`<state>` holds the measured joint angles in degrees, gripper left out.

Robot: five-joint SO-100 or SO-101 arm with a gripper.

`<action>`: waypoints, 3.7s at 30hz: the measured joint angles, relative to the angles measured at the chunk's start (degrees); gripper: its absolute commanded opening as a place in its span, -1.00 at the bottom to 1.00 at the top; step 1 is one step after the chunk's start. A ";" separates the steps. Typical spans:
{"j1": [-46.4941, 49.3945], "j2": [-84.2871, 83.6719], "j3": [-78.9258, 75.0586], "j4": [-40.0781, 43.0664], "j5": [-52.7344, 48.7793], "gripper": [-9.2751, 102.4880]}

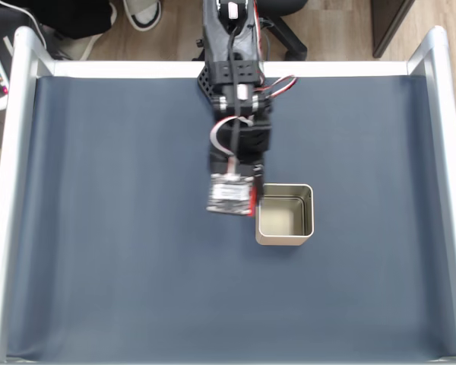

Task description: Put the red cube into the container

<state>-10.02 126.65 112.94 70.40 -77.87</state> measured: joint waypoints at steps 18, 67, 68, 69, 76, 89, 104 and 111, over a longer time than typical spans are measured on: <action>-12.22 -5.80 3.25 -7.38 3.43 -0.83; -14.33 -8.35 9.14 -14.77 5.10 -0.54; -14.59 -8.35 9.14 -14.77 5.10 -0.54; -14.68 -8.35 9.14 -14.77 5.10 -0.54; -14.68 -8.26 9.14 -14.77 5.10 -0.52; -13.18 -6.24 9.14 -14.77 -0.09 -0.36; -11.95 -6.24 9.14 -15.64 -0.70 -0.37; -11.60 -5.71 9.14 -17.14 -0.53 -0.57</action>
<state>-21.62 120.94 122.08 53.26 -78.40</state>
